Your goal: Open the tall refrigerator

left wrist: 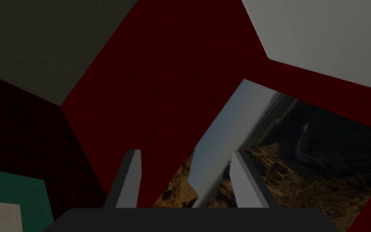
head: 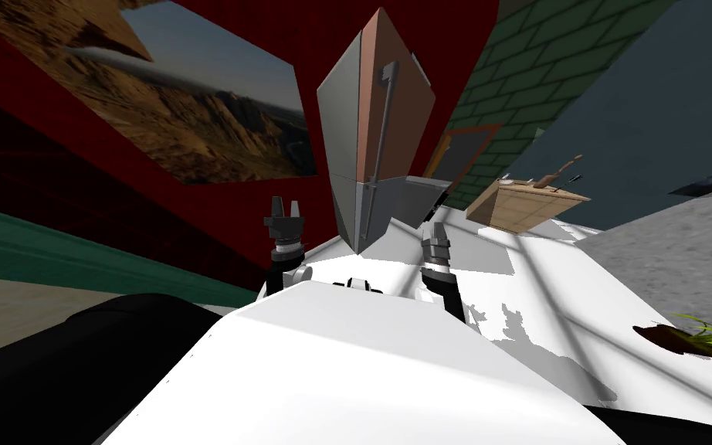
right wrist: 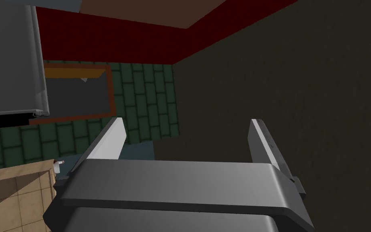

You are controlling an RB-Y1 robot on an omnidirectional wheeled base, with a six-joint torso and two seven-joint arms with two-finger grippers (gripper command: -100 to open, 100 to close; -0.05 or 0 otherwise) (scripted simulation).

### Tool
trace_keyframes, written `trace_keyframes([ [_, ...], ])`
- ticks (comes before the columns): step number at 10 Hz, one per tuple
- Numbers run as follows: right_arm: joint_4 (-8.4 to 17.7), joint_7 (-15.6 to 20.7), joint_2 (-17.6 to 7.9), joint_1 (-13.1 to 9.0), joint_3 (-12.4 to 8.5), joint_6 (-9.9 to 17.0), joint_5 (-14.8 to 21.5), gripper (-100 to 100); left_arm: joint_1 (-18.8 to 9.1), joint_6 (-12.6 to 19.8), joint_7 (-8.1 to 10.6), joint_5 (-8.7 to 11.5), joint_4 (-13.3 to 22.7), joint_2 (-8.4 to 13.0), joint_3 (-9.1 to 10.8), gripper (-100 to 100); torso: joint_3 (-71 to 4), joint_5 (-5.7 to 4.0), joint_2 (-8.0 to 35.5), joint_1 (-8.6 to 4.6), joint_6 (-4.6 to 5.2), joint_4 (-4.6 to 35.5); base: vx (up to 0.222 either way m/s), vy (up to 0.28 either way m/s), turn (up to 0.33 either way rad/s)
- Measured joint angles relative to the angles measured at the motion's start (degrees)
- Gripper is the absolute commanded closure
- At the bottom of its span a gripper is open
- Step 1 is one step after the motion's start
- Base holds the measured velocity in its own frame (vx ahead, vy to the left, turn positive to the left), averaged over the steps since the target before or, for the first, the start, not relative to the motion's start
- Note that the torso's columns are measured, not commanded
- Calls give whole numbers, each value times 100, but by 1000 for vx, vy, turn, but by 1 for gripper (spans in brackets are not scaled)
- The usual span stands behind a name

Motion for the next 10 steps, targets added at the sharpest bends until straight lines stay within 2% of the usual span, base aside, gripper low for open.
trace_keyframes([
  [3, 168, 468, -298, 113, -328, -19, 213, -100, 0, 0, 0, 0, 0, 0, 0, 0, -6, 0, 5, 1, -1, 6, -1, 9, 208],
  [7, 329, 1048, -525, 219, -681, -38, 439, -100, 1, 0, 0, 0, 0, 0, 0, 0, -6, 0, 5, -2, 2, 7, 0, 10, 212],
  [10, 432, 1464, -680, 379, -968, -101, 603, -100, 0, 0, 0, 0, 0, 0, 0, 0, -6, 0, 5, -1, -2, 7, 0, 8, 141],
])
